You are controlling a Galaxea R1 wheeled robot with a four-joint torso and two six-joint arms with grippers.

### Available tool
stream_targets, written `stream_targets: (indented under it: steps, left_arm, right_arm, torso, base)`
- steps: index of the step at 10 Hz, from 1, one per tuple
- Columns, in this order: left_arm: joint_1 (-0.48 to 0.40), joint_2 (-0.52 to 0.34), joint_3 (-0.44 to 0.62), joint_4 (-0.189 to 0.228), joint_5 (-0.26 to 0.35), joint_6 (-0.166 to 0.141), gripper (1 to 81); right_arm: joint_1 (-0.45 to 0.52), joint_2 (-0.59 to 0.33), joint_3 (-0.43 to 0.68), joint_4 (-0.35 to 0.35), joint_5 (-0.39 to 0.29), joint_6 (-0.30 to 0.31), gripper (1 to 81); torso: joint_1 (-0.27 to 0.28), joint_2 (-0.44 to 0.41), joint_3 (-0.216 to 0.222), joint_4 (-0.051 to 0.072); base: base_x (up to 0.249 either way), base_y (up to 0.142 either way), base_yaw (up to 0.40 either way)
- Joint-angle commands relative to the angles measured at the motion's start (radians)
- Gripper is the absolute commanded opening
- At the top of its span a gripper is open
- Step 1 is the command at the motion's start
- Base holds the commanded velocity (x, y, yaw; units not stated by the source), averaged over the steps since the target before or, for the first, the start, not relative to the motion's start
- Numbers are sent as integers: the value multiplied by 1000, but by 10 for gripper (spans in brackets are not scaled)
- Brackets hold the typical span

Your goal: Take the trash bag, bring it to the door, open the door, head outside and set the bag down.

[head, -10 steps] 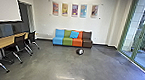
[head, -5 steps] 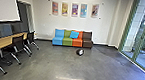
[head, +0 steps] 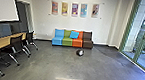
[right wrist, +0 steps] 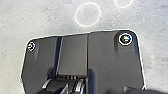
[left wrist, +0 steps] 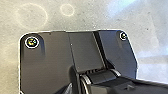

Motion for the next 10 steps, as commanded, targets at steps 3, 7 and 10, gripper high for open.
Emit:
stream_targets:
  steps: [3, 7, 10]
  left_arm:
    - [-50, 4, 6, -4, 48, 3, 811]
    - [-50, 4, 6, 0, 48, 3, 811]
    - [-50, 4, 6, -1, 48, 3, 811]
  right_arm:
    - [66, 3, -2, 5, -51, -1, 811]
    - [64, 1, -4, 5, -51, -1, 811]
    - [64, 1, -2, 5, -51, -1, 811]
  torso:
    - [0, 0, 0, 0]
    - [-1, 0, 0, 0]
    - [0, 0, 0, 0]
  base:
    - [113, 0, 0]
    - [124, 0, 0]
    - [133, 0, 0]
